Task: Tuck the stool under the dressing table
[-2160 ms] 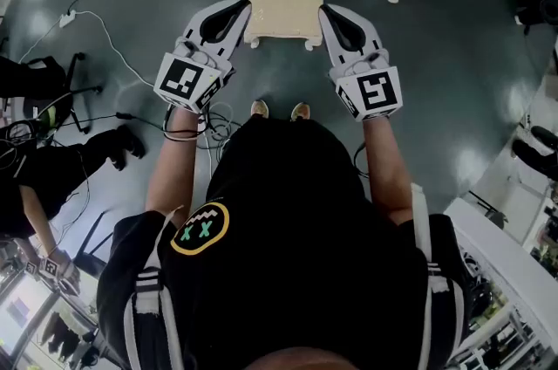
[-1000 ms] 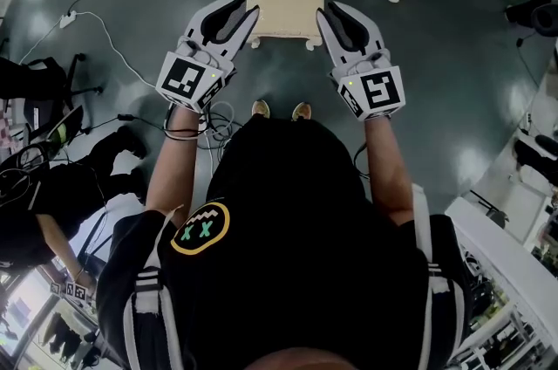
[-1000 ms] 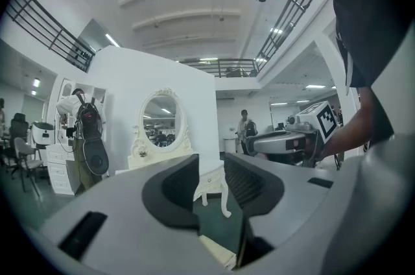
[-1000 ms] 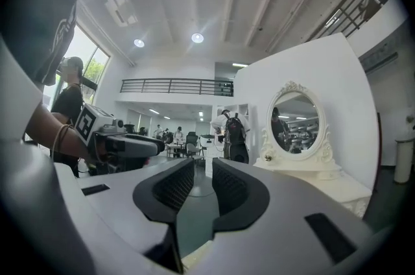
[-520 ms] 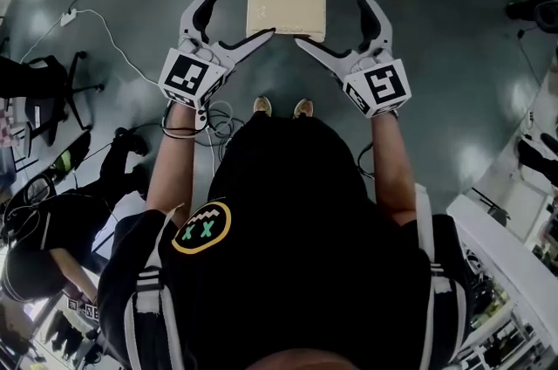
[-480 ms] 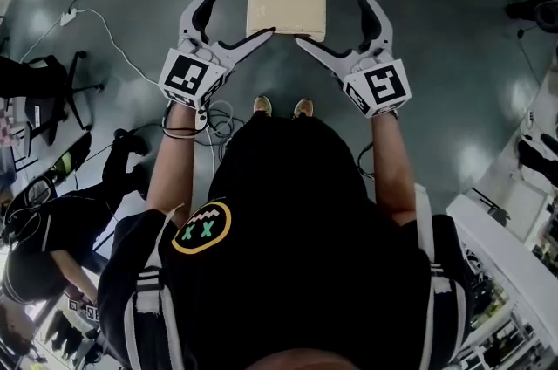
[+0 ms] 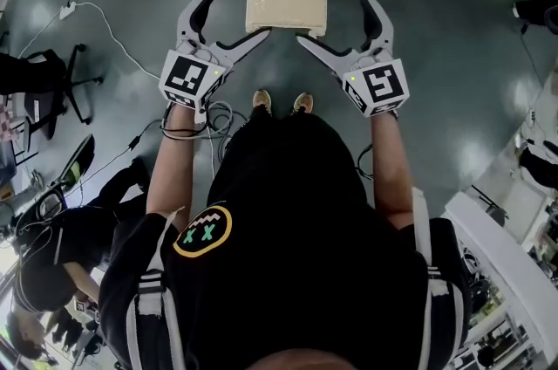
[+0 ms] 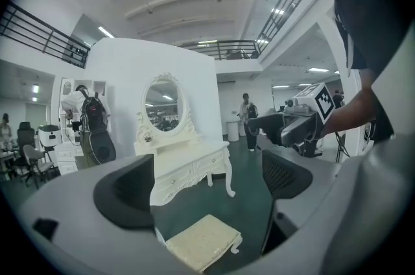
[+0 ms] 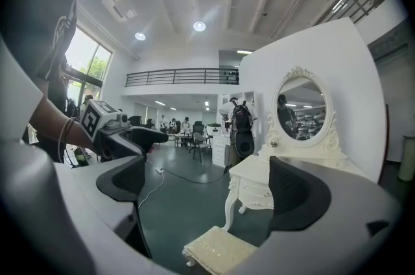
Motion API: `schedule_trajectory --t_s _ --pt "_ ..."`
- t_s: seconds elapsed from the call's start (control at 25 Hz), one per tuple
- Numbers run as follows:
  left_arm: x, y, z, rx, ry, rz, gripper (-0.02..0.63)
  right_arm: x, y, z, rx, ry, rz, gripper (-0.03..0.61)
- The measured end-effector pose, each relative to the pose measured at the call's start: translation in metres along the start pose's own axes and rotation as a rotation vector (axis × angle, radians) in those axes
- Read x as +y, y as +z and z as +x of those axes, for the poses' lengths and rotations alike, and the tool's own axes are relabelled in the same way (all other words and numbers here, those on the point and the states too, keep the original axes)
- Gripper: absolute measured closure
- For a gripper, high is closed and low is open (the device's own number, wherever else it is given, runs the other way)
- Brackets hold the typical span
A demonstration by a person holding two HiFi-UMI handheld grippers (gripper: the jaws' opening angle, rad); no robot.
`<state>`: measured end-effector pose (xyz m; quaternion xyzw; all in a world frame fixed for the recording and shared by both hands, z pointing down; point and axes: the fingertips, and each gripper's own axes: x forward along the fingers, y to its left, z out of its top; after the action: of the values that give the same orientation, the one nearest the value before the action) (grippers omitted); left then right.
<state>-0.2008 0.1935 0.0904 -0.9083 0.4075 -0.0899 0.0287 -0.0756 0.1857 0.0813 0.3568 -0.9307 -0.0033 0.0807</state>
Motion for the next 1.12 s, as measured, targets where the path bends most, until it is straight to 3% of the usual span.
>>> schedule_trajectory --t_s 0.2,0.48,0.92,1.12 --pt "0.018 -0.049 0.014 0.072 0.048 -0.072 0.104 -0.02 -0.043 0.015 0.063 -0.008 0.045 -0.018" --pt "0.052 -0.164 0.026 0.182 0.105 -0.143 0.104 -0.039 -0.162 0.057 0.255 -0.063 0.102 -0.018" --pt "0.052 -0.433 0.091 0.418 0.117 -0.261 0.104 -0.085 -0.443 0.107 0.512 -0.115 0.194 -0.018" --pt "0.048 -0.549 0.115 0.494 0.146 -0.244 0.104 -0.098 -0.559 0.127 0.599 -0.123 0.194 -0.018"
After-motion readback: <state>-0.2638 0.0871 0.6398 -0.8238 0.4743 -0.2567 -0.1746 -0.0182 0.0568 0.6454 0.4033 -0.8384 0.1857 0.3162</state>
